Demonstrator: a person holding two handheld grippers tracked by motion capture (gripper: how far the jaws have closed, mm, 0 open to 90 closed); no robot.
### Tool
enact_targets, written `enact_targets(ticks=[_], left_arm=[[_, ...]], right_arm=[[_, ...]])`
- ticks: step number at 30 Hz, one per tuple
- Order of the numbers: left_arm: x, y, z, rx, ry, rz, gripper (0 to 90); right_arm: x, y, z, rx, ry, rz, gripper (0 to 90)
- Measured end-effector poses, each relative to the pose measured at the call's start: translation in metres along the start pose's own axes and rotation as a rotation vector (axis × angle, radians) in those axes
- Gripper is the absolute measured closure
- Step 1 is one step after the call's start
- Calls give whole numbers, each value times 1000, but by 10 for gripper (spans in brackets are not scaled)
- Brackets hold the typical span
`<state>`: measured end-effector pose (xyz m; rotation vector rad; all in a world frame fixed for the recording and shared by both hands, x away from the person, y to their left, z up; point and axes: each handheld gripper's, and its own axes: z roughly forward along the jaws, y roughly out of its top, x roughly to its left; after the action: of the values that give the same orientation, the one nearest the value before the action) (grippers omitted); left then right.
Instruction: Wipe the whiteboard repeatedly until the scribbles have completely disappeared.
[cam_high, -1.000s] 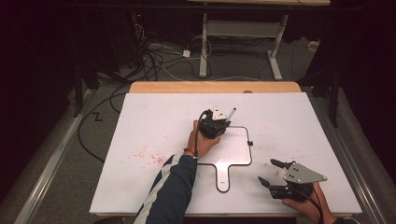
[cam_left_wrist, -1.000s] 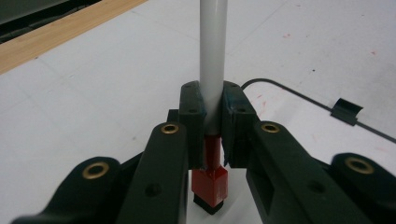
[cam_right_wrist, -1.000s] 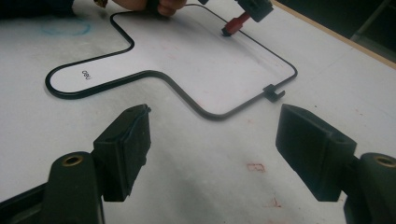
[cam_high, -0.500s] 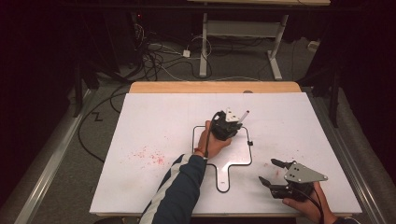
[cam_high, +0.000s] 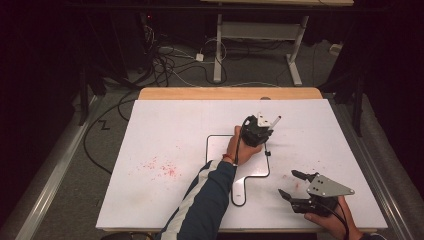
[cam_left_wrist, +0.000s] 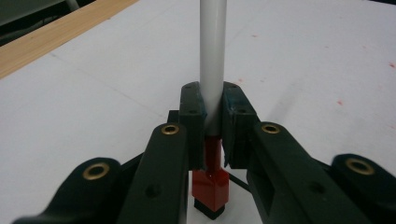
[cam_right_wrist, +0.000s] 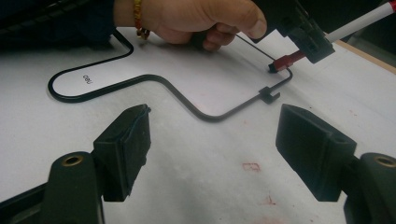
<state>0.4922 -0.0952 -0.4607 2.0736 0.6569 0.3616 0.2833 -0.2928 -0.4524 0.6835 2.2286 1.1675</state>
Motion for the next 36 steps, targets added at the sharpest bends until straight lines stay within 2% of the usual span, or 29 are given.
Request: enact_targets(ticks=[2,5,7,10,12,15,19,22,26,29,34,36], left_arm=[[4,1,0,6,13,-1,788],[7,0,1,1,12,-25,788],[3,0,2,5,2,-14,788],[-10,4,5,17,-21,33,788],[-13,4,5,23,-24,49,788],[-3,-1,-2,27,-3,27,788],[16,-11,-12,25,26,-27,788],[20,-14,-17,23,23,-36,788],[12,-13,-13,24,4,-23,788],[1,-7,-6,29,-4,27,788],[-3,2,4,34,-4,42,788],[-3,3,3,34,-5,34,787]], right_arm=[[1,0,0,2,1,-2,271],[0,0,1,1,4,1,271],[-1,-1,1,1,3,0,271],[0,0,1,-1,4,1,271],[0,0,1,1,2,-2,271],[0,0,1,2,3,-9,271],[0,-1,0,2,0,-4,271],[0,0,1,1,-2,-4,271],[0,0,2,6,0,-8,271],[0,0,2,9,1,-6,271],[2,0,3,10,6,-10,271],[2,-1,3,9,11,-13,271]])
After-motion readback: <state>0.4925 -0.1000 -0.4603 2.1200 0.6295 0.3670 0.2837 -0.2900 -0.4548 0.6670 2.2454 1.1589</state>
